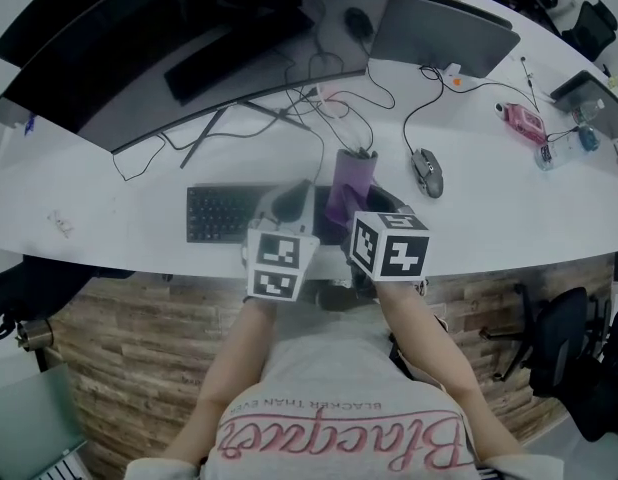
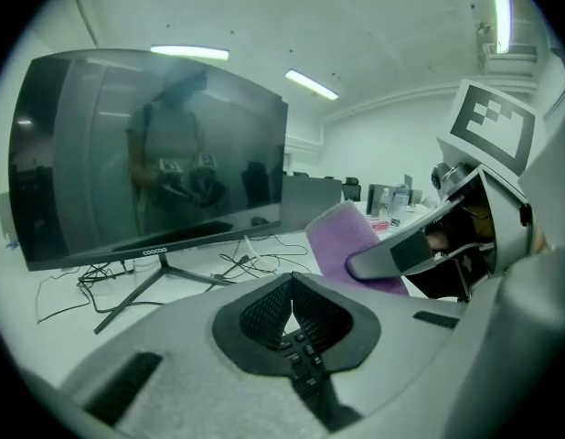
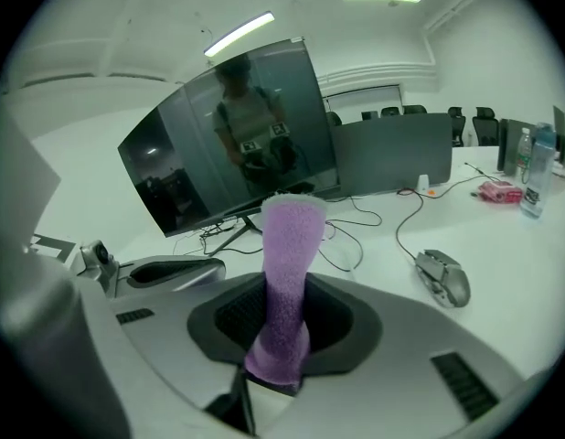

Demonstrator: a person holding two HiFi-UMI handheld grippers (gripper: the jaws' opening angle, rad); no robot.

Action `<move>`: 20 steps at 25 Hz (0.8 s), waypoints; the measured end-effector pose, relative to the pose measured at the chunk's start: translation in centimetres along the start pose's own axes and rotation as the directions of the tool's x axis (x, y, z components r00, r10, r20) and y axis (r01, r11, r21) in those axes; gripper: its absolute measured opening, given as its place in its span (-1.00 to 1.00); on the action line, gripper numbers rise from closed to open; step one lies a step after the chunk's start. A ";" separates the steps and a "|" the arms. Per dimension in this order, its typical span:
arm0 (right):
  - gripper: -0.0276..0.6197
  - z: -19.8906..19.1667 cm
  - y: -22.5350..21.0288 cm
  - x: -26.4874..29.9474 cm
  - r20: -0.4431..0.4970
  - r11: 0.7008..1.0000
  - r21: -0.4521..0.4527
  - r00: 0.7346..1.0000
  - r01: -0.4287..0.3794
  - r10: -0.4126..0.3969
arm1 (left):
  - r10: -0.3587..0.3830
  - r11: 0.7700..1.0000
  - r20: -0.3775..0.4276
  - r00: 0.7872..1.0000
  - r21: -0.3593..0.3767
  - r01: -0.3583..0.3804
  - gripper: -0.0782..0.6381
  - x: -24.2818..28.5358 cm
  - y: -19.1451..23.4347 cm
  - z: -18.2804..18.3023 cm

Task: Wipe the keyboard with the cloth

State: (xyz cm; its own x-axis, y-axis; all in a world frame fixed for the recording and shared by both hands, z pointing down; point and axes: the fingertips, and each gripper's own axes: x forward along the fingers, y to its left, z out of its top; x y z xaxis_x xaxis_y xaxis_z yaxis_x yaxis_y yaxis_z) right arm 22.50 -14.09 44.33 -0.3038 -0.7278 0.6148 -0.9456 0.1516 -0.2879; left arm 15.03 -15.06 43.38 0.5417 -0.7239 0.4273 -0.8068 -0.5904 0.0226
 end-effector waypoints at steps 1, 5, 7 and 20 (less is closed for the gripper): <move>-0.64 0.2 1.2 0.2 0.009 1.000 0.000 1.000 -0.021 0.021 | 0.006 1.000 0.004 1.000 -0.004 -0.006 -0.77 -0.6 0.8 0.0; -0.64 0.7 5.6 1.5 0.042 0.993 0.015 0.993 -0.114 0.113 | 0.037 0.998 0.015 0.999 -0.048 -0.037 -0.77 -3.1 4.4 -0.4; -0.64 0.8 7.7 2.1 0.045 0.988 0.013 0.987 -0.156 0.155 | 0.060 0.996 0.012 0.998 -0.060 -0.059 -0.77 -4.3 6.2 -0.7; -0.64 -2.4 21.7 6.5 -0.056 0.922 -0.023 0.921 -0.387 0.386 | 0.169 0.977 -0.018 0.985 -0.128 -0.170 -0.77 -10.9 16.2 -4.9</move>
State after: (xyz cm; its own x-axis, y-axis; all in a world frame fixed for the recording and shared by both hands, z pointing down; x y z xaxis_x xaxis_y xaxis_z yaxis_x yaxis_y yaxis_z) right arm -0.28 -13.94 43.82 -0.6511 -0.5745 0.4961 -0.7565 0.4374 -0.4863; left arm -5.10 -15.00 43.49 0.3929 -0.8068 0.4412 -0.9107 -0.4079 0.0652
